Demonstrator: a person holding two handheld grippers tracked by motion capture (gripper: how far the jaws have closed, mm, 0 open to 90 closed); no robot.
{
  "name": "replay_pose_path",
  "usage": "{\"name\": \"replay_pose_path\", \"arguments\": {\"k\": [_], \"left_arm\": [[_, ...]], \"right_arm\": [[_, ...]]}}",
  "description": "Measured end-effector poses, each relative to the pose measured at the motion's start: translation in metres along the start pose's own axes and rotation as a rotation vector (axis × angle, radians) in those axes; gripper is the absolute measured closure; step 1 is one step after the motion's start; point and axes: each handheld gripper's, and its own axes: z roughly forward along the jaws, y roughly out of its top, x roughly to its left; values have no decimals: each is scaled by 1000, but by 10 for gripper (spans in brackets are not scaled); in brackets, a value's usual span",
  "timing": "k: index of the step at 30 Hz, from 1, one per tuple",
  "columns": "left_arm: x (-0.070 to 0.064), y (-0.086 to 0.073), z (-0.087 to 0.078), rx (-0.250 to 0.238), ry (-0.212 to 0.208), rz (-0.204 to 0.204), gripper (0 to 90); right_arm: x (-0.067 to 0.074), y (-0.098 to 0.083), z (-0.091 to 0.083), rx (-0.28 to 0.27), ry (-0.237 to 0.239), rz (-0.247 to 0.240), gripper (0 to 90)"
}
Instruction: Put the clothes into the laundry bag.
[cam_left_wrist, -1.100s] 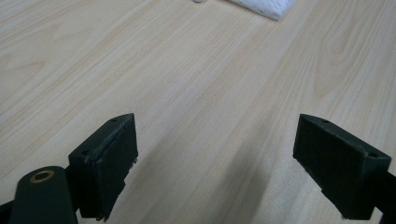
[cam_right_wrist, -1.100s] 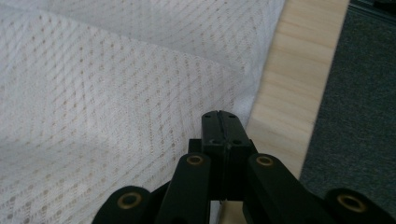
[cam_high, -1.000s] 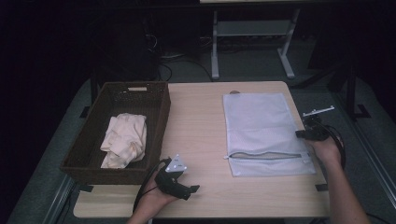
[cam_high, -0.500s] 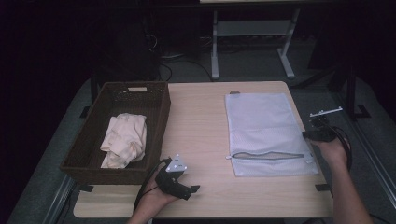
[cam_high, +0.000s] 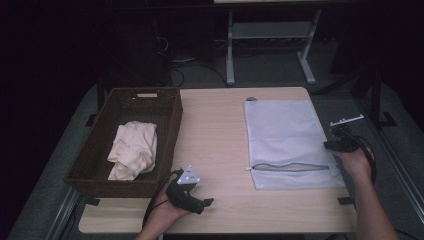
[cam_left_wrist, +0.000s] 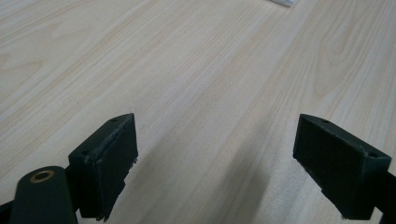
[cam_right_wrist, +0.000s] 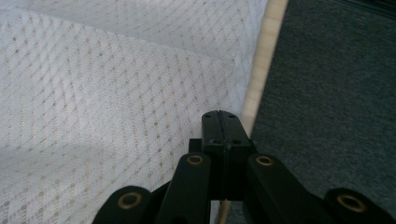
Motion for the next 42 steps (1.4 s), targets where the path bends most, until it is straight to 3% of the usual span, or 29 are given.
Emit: {"name": "replay_pose_path", "arguments": {"k": [3,8,12,18,19,23,29,42], "left_arm": [[0,0,0,0,0,0,133],[0,0,0,0,1,-1,133],[0,1,0,0,2,0,133],[0,0,0,-2,2,-1,133],[0,0,0,1,1,0,133],[0,0,0,-2,1,0,132],[-1,0,0,-4,0,-2,132],[-2,0,0,3,-6,-1,131]], "right_arm": [[-2,-2,-2,8,-17,9,896],[0,-1,-14,-69,48,17,894],[6,-2,-25,-105,85,3,836],[14,-6,-35,-134,115,-18,720],[19,-9,-38,-141,115,-33,628],[27,-15,-43,-144,135,-56,525],[40,-28,-50,-167,143,-97,411],[71,-61,-69,-200,232,-170,249]]}}
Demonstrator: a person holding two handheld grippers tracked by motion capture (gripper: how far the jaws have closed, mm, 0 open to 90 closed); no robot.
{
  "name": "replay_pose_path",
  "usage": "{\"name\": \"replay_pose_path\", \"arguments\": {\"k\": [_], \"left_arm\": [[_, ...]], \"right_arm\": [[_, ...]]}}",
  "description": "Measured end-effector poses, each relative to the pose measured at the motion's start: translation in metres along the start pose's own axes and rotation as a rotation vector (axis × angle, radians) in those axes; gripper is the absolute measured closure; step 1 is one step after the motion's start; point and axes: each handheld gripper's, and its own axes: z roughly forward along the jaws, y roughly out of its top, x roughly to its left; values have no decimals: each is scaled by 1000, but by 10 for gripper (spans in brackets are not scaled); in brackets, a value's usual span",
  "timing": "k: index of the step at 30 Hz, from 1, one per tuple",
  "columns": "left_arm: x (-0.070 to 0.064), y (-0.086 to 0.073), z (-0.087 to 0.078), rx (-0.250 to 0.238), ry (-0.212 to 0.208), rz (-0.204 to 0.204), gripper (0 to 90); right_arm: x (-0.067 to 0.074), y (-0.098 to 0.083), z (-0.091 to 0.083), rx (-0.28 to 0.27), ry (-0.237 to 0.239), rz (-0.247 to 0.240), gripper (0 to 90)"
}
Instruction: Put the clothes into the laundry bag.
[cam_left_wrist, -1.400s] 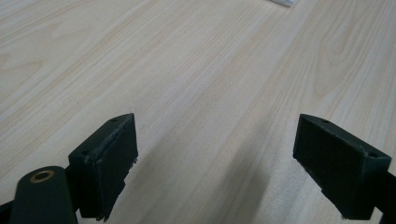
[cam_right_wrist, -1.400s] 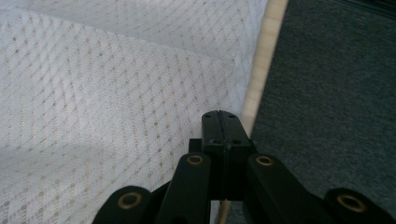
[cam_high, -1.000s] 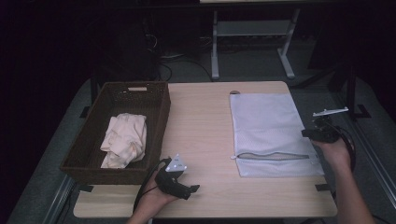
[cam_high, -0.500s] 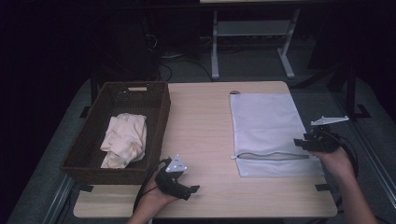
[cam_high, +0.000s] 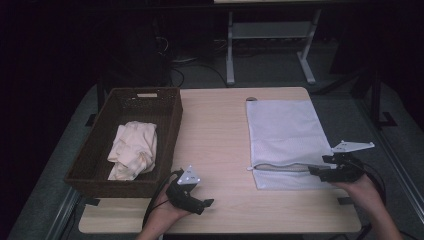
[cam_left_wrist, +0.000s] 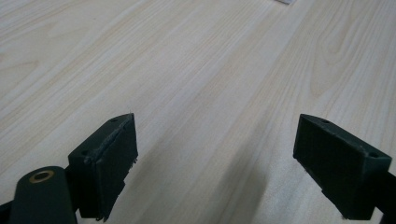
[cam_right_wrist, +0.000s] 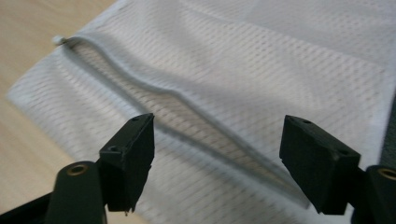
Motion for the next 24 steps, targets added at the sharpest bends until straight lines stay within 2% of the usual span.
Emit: {"name": "replay_pose_path", "arguments": {"k": [3,4,7,13,18,20,24], "left_arm": [[0,0,0,1,-3,-2,131],[0,0,0,1,-3,-2,131],[-1,1,0,2,-4,4,131],[-2,3,-3,-3,-2,13,131],[-3,7,-6,-9,-13,10,131],[-3,10,-7,-7,-15,12,129],[-7,16,-9,-9,-26,11,129]], "right_arm": [[11,-4,-2,-1,19,-15,218],[11,-4,-2,-1,19,-15,218],[28,-7,-3,-12,62,-34,214],[51,-10,7,-22,103,-117,215],[58,-14,16,-18,122,-142,207],[63,-15,23,-23,148,-170,196],[68,-16,27,-14,156,-191,192]]}}
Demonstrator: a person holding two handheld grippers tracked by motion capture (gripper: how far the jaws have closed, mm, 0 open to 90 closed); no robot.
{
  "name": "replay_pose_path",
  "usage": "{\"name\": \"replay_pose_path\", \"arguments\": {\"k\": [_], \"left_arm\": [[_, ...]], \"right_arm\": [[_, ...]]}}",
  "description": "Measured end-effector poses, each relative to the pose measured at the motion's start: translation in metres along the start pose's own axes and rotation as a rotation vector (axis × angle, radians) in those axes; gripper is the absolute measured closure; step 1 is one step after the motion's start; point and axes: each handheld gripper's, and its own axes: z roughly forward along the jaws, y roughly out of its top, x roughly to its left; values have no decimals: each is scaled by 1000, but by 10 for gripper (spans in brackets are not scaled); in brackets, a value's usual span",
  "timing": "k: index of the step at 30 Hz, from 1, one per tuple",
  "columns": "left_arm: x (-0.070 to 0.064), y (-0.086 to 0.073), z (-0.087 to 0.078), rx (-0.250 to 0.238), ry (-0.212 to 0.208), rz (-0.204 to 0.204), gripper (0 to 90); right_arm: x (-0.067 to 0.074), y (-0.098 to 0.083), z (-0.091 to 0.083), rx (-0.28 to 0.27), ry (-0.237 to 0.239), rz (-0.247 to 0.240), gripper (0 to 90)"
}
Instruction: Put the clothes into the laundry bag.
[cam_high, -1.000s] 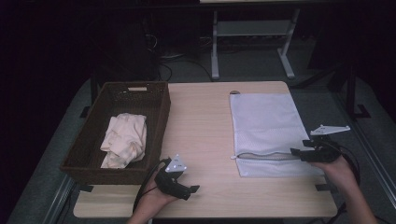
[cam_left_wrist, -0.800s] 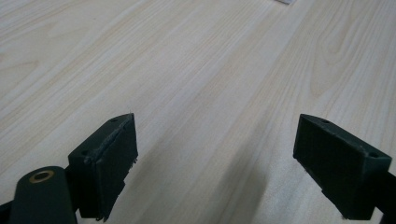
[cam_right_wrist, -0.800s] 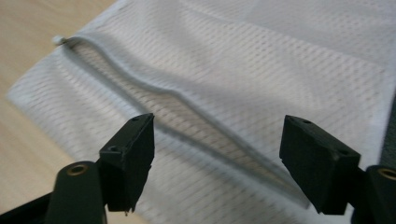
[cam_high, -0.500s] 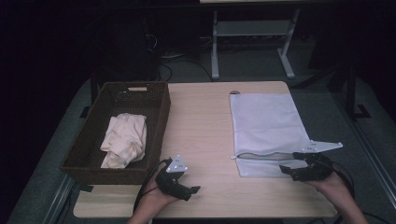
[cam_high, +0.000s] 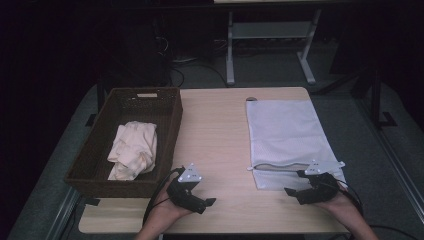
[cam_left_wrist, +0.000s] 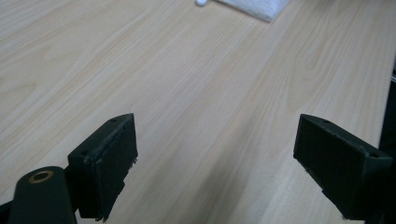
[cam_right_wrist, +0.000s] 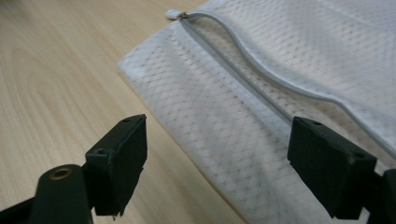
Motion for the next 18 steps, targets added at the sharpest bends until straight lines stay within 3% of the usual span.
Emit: {"name": "replay_pose_path", "arguments": {"k": [18], "left_arm": [[2,35,-26,-3,1,13,132]], "right_arm": [[7,0,3,-24,23,-31,180]]}}
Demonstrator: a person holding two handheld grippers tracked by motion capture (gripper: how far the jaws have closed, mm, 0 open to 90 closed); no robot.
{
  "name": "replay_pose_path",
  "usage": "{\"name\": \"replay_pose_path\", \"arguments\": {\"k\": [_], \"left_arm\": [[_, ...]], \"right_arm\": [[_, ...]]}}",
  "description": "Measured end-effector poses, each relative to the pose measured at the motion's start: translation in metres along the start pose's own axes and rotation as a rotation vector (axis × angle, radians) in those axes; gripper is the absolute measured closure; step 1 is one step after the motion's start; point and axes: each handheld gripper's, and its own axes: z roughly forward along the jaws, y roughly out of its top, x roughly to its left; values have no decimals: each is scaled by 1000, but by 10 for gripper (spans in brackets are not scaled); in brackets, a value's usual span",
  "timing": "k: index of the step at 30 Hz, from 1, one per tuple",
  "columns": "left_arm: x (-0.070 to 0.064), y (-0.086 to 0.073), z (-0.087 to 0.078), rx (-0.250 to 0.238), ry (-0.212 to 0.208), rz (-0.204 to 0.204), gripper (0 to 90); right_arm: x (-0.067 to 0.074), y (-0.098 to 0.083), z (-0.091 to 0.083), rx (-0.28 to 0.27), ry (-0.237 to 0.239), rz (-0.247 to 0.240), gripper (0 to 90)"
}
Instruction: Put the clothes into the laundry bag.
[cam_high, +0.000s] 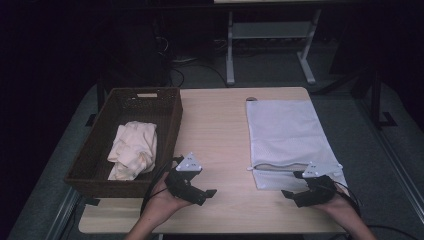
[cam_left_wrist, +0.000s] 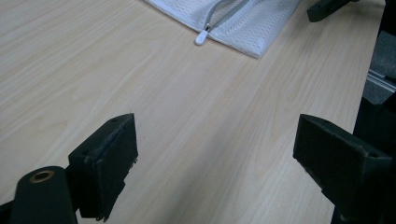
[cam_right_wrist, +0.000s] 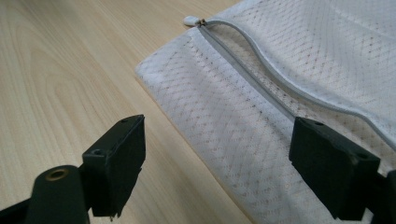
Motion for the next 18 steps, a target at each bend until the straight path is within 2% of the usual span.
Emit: {"name": "replay_pose_path", "arguments": {"k": [6,14,17,18], "left_arm": [[5,9,-8,21,6,-2,138],[20,20,-27,31,40,2,141],[33,24,-39,23,62,-16,141],[33,24,-39,23,62,-16,141]], "right_arm": [[0,0,0,-1,7,-7,179],[1,0,0,-3,8,-10,179],[1,0,1,-2,10,-7,180],[1,0,1,-2,10,-7,180]]}}
